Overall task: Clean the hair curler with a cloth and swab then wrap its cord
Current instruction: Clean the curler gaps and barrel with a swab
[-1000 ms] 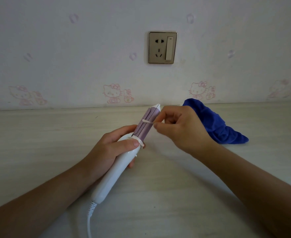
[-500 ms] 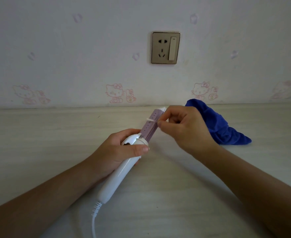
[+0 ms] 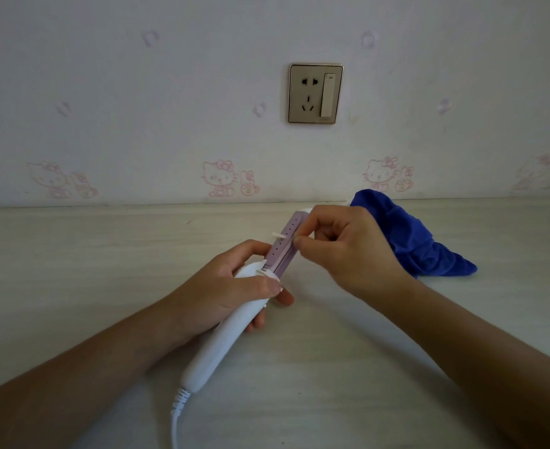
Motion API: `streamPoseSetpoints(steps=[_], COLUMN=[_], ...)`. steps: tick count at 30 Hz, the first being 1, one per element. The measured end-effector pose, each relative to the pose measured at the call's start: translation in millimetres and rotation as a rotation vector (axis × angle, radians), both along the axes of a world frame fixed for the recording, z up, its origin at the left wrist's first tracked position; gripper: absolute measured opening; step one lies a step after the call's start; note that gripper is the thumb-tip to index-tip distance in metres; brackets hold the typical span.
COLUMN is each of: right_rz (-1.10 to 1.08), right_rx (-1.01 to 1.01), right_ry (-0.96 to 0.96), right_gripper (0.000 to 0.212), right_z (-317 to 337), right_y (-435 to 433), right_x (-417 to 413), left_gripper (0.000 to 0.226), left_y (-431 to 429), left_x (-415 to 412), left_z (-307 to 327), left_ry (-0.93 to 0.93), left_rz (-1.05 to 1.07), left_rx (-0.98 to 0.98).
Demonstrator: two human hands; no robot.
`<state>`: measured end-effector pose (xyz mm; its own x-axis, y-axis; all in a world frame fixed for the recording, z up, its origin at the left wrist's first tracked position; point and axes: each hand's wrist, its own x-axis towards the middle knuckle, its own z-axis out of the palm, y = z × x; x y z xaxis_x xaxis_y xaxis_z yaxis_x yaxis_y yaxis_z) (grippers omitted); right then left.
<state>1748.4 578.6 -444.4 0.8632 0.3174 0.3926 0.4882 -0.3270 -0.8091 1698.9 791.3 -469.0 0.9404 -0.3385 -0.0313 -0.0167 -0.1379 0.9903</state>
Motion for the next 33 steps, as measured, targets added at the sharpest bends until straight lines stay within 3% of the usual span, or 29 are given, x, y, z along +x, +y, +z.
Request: streamPoseSetpoints(steps=[3,9,12,15,20,26,33], right_rz=[0.058,-0.136,-0.013,0.049,-0.166,0.064,-0.261], right_rx=[-0.008,0.081,0.027,-0.021,0.125,-0.057,0.081], right_ry=[-0.03,-0.026,-0.036,-0.053,-0.039,-0.012,-0.061], right_gripper=[0.015,0.015,0.014,0.016,0.015,0.013,0.018], right_z=[0,5,2,-1,9,-4,5], right_y=[5,-5,1,7,-10,5,-11], right_x=[-5,8,-2,-9,10,-7,16], left_gripper=[0.041,0.049,0.041,0.049,0.043,0.051,0.036], left_y=[1,5,1,2,2,-1,-1], left_x=[4,4,6,8,5,0,-6], left_z=[2,-4,-1,4,0,1,-2], left_ry=[0.007,-0.008,0.041,0.14,0.037,-0.056,-0.031], left_rz=[0.014,0.025,0.013,-0.035,-0.059,0.067,0.068], left_rx=[-0.092,-0.06,-0.127,-0.284,-0.171,-0.101,-0.116])
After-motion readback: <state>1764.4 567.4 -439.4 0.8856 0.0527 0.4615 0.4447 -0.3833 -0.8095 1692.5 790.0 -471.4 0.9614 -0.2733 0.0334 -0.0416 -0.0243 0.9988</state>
